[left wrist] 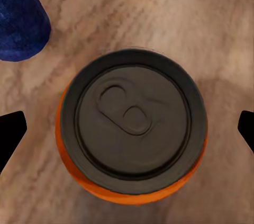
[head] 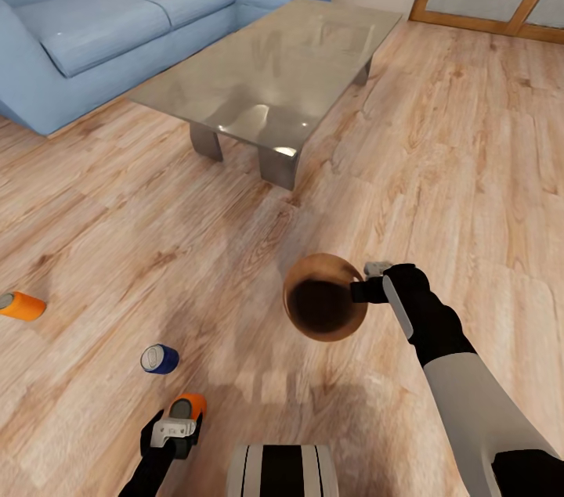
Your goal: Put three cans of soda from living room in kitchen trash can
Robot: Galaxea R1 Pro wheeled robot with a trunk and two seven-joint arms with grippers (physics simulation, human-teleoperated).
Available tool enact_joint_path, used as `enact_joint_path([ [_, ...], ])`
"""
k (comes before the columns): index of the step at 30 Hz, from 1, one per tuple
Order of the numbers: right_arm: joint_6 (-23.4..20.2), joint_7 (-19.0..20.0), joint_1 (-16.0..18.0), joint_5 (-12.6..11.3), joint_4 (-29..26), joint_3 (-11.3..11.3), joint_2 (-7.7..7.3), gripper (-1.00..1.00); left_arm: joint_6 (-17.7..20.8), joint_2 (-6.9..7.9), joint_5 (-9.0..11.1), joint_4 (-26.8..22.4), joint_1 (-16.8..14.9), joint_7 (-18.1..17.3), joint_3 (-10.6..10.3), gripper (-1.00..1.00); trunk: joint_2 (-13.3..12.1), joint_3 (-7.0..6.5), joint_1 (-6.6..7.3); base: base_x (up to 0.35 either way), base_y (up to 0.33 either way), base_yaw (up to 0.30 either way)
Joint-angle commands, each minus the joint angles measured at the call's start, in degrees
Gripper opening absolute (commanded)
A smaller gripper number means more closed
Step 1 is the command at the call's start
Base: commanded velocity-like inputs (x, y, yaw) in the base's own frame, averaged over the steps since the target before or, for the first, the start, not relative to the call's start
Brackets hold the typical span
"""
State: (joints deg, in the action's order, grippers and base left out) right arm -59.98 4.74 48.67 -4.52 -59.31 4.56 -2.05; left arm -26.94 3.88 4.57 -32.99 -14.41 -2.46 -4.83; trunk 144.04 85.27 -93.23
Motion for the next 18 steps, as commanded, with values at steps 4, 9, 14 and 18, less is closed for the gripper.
enact_joint_path([
  [4,-0.02,0.35,0.02,-1.55,-0.01,0.00,0.02,-1.00,0.94,0.02,0.00,-0.03,0.00,0.00,-0.03,1.00,0.00,0.00,0.01,0.114,0.000,0.000],
  [9,-0.02,0.35,0.02,-1.55,-0.01,0.01,0.03,-1.00,1.22,0.07,0.00,-0.64,0.00,0.00,-0.01,1.00,0.00,0.00,0.01,0.025,0.000,0.000],
  [14,-0.02,0.35,0.02,-1.55,0.01,0.04,0.03,-1.00,1.26,0.08,0.00,-0.94,0.00,0.00,0.00,1.00,0.00,0.00,0.01,0.006,0.000,0.000],
  [18,-0.02,0.35,0.02,-1.55,-0.01,0.01,0.03,-1.00,1.27,0.08,0.00,-1.01,0.00,0.00,0.00,1.00,0.00,0.00,0.01,0.001,0.000,0.000],
])
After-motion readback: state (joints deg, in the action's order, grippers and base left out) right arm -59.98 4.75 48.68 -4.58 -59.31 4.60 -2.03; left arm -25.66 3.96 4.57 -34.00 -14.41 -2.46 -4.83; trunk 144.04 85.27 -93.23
